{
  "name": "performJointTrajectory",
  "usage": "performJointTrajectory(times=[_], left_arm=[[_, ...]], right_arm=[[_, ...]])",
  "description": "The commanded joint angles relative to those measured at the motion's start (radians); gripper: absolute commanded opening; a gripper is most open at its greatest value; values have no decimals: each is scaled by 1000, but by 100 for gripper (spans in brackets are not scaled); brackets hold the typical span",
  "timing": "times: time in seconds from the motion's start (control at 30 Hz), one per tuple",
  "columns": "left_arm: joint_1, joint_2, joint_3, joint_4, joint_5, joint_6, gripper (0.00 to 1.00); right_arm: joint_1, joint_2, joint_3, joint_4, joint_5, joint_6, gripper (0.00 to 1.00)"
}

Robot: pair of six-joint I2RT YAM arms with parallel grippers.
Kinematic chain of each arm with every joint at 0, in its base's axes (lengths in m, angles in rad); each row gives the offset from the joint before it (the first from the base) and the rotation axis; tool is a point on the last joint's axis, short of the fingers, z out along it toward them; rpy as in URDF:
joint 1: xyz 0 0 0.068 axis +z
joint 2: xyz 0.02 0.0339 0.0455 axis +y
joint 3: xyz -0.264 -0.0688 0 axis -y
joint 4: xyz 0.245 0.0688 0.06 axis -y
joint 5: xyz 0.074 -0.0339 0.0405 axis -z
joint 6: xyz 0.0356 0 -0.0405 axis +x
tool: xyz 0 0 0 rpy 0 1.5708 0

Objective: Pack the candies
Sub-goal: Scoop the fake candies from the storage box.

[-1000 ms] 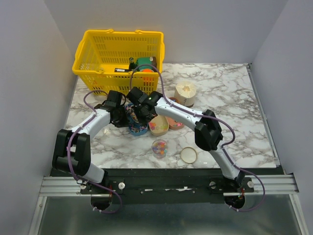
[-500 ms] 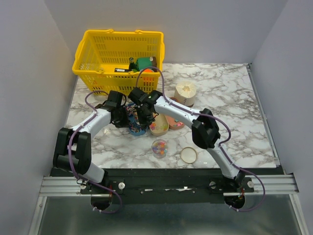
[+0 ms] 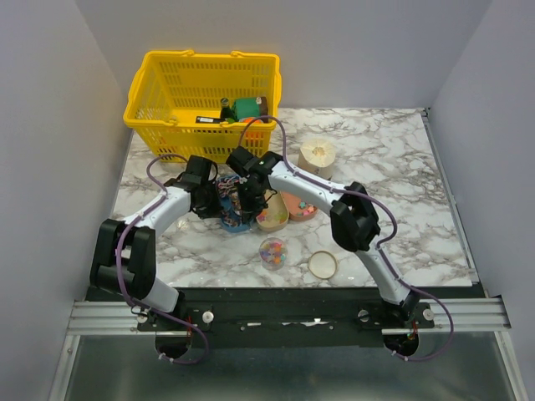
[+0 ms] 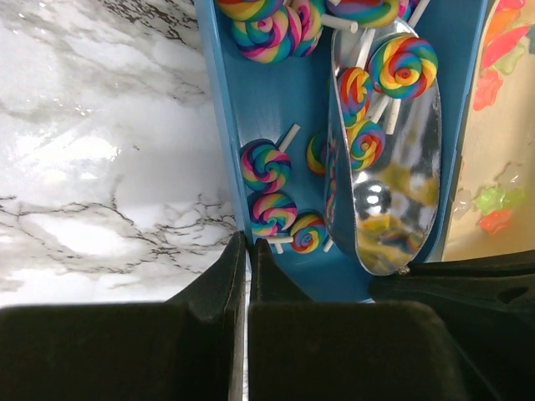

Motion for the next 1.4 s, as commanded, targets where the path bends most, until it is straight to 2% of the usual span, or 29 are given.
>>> performJointTrajectory(times=[0.0,0.23,0.47,0.53,0.77,1.13,1.23,1.3,1.37], left_arm=[[-30,-15,-26,-37,2,25,0],[-71,-40,-40,-37,-18,16,0],[-91,-49,-66,-29,-22,5,0],[-93,-44,-63,-29,-22,2,0],[-93,-34,-40,-35,-27,-7,0],[-93,-3,37,-49,-51,-21,0],[-93,-9,49,-49,-57,-25,15],[-93,-12,61,-49,-57,-27,29],[-93,-23,69,-55,-57,-27,37]], right_arm=[[0,-53,-51,-72,-93,-27,1],[-26,-56,-58,-84,-73,-5,1],[-36,7,15,-63,31,-26,1],[-34,5,-38,18,44,-61,1],[-22,-53,-195,147,148,-170,1],[3,-186,-291,209,223,-262,1],[7,-222,-310,210,222,-262,1],[9,-255,-318,212,222,-259,1],[10,-280,-327,215,223,-251,1]])
